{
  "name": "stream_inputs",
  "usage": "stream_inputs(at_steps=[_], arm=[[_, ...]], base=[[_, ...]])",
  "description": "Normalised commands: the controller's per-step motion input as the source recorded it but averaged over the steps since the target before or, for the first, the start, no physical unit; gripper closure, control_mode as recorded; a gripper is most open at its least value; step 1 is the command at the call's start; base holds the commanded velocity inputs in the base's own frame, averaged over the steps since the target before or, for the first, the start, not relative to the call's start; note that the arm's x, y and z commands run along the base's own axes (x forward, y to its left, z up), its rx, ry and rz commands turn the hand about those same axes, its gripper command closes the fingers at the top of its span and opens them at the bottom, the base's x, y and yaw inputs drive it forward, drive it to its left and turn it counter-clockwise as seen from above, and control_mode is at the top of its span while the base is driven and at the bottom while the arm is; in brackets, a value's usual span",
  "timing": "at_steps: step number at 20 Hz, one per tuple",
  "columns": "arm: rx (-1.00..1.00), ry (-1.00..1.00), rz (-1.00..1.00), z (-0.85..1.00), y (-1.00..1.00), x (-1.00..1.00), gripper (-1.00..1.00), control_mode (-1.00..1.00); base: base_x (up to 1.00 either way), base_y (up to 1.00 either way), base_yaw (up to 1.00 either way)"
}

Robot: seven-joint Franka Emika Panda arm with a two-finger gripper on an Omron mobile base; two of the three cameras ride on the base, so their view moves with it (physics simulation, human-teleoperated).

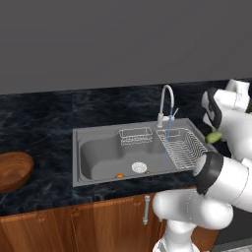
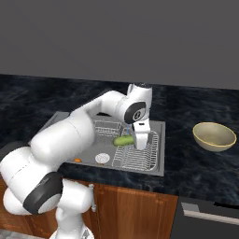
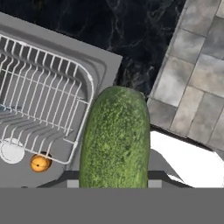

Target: Pick the oranges from the sink and place them in one bowl. Place the cucumber in the other bowl. Then turn off the sink faucet.

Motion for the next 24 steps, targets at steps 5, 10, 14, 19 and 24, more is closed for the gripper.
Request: stream_inputs(at_steps=[5,10,14,19,24], arm=[[0.0,0.04,-0.21,0.16,-0.77,0.25,1.0,-1.0],[0.0,0.02,-0.16,0.23,-0.71,0.27,1.0,-1.0],[0.0,0.01,-0.13,0.12,-0.63,0.32,1.0,-1.0],[0.0,-0.03,-0.11,-0.06,-0.47,0.25,1.0,-1.0],[0.0,-0.05,-0.09,-0.04,-0.45,0.28,1.0,-1.0]], base=[[0.0,0.0,0.0],[0.0,0.0,0.0],[0.0,0.0,0.0],[0.0,0.0,0.0],[0.0,0.0,0.0]])
